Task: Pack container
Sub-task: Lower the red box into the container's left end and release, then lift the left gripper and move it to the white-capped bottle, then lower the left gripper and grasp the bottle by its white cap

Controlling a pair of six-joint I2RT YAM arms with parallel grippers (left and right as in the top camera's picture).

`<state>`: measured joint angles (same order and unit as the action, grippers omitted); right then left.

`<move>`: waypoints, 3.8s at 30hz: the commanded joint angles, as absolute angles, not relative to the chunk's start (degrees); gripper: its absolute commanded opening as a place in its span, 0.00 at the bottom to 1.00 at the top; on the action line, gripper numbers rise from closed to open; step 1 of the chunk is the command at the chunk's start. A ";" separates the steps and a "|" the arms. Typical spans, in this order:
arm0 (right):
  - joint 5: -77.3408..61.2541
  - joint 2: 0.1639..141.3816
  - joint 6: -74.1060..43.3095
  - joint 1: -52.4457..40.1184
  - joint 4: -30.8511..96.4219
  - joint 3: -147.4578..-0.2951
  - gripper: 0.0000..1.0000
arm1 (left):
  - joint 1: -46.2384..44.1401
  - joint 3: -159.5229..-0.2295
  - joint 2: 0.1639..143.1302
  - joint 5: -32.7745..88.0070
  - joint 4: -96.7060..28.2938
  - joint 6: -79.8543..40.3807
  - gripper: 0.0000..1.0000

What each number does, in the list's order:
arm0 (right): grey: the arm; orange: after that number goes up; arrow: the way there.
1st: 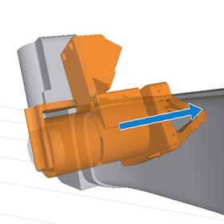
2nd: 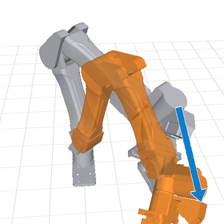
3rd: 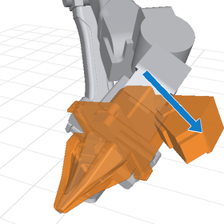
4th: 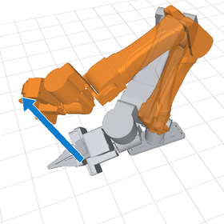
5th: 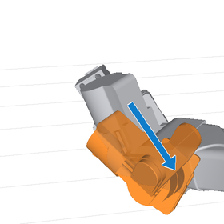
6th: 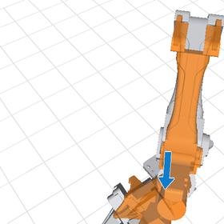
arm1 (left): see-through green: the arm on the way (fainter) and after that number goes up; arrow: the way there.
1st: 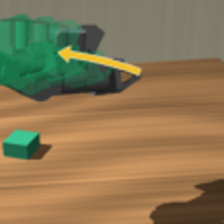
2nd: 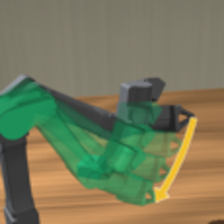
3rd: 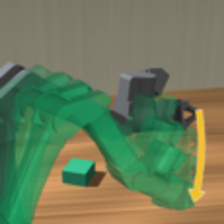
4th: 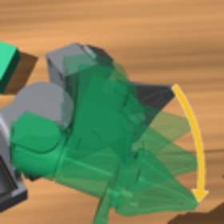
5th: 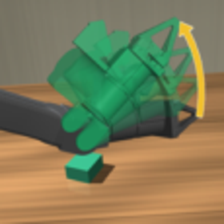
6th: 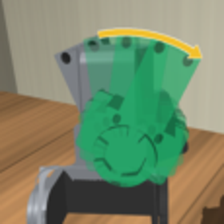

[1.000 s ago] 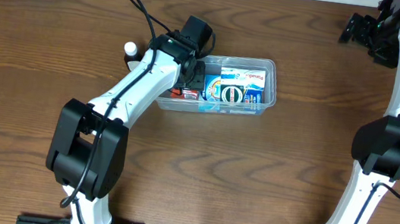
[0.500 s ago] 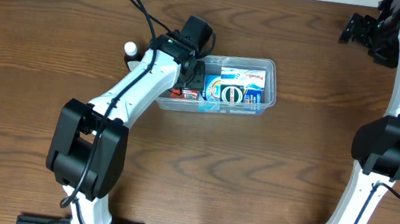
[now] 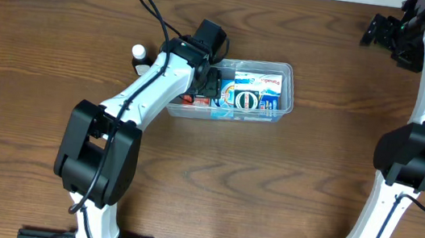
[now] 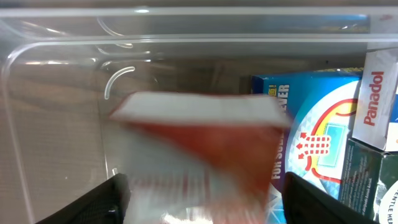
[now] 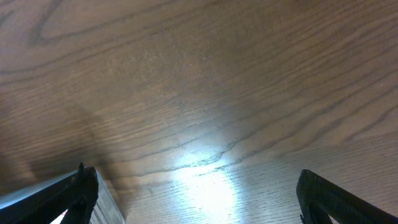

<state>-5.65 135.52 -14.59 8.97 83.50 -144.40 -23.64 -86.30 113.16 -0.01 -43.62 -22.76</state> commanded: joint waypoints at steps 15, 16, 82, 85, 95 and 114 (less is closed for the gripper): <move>-6.04 135.24 -14.06 8.84 83.53 -145.38 0.99 | -23.29 -89.43 111.35 2.79 -44.73 -22.81 0.75; -6.02 135.24 -14.06 8.84 83.53 -145.38 0.99 | -23.16 -90.19 110.61 2.76 -44.93 -22.79 0.75; -6.02 135.24 -14.06 8.82 83.53 -145.38 0.99 | -1.15 -96.55 115.96 -2.92 -44.38 -3.70 0.62; -6.04 135.24 -14.06 8.82 83.53 -145.38 0.99 | -1.15 -96.55 115.96 -1.23 -44.38 -3.68 0.63; -6.04 135.24 -14.09 8.82 83.53 -145.38 0.99 | -1.15 -95.79 115.96 -0.64 -44.45 -4.82 0.63; -6.04 135.24 -14.09 8.82 83.53 -145.38 0.99 | -2.20 -95.44 116.01 -0.45 -44.42 -5.19 0.55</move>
